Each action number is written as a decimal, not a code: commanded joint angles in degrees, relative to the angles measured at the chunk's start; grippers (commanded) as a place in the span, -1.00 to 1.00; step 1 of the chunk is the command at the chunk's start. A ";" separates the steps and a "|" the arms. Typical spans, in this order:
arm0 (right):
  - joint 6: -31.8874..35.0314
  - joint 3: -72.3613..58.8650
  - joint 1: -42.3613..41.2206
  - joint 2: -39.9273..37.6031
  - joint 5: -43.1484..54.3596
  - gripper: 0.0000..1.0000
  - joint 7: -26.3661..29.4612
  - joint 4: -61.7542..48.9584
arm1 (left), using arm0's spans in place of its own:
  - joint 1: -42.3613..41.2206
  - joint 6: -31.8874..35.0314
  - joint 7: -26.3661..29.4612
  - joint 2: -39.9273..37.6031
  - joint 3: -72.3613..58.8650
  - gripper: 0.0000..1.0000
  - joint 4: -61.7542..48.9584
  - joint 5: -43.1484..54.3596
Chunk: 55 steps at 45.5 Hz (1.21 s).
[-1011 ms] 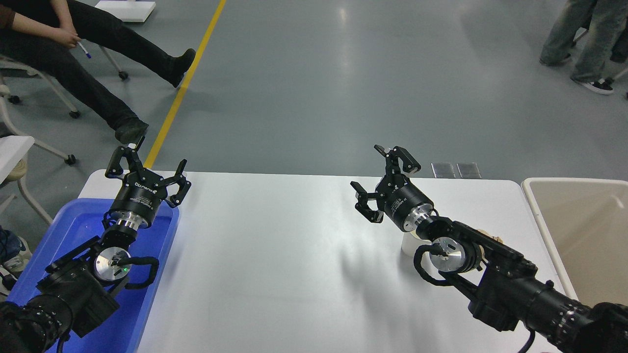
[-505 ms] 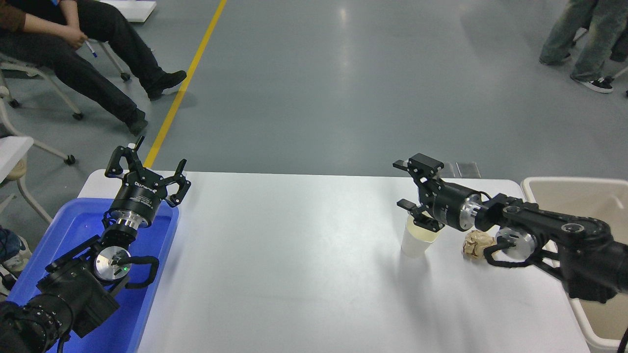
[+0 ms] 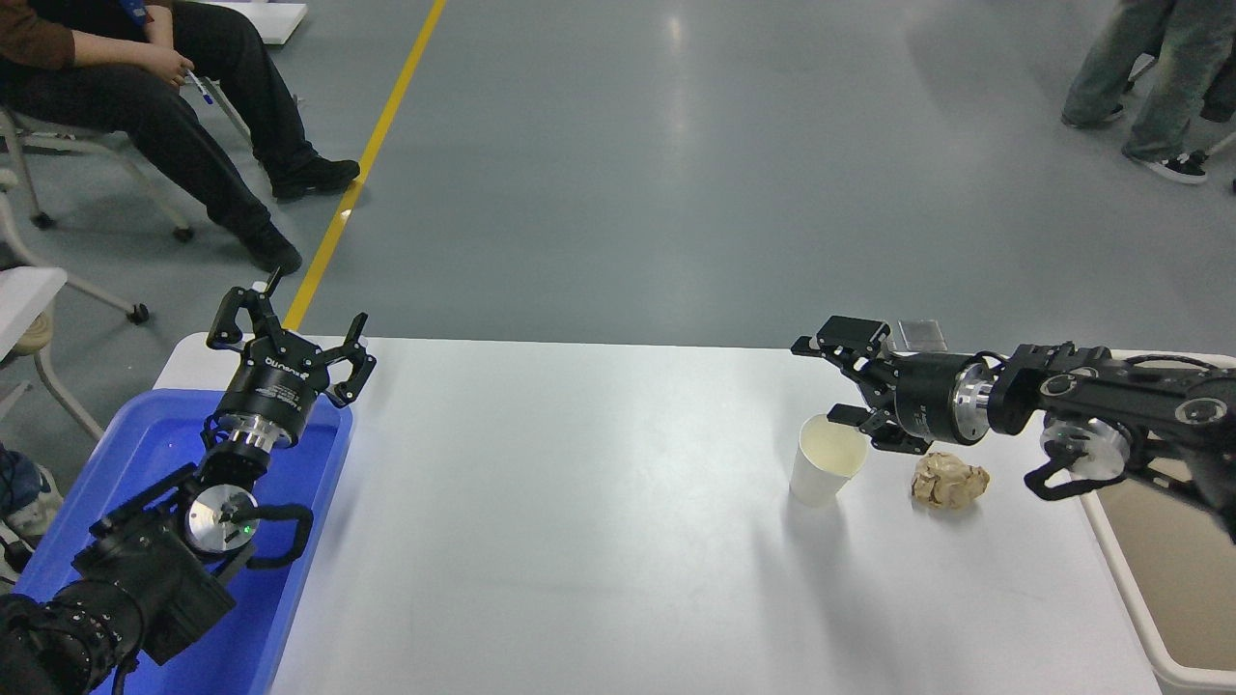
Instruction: Dispose of the paper cup in the dustbin
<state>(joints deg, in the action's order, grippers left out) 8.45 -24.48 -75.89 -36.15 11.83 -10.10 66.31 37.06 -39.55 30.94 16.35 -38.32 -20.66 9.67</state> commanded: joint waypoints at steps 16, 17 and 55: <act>0.08 -19.55 -12.00 3.27 9.43 1.00 0.70 0.40 | 0.03 -0.09 0.00 0.00 0.00 1.00 0.00 0.00; -0.01 -20.25 -12.26 3.71 9.96 1.00 0.87 0.31 | 0.03 -0.09 0.00 0.00 0.00 1.00 0.00 0.00; 0.78 -45.13 -23.78 28.24 11.20 1.00 0.78 -3.56 | 0.03 -0.18 0.00 0.00 0.00 1.00 0.00 0.00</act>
<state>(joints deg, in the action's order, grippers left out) 9.12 -64.79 -98.35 -13.84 23.07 -9.17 64.21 37.09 -39.73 30.93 16.37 -38.32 -20.66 9.66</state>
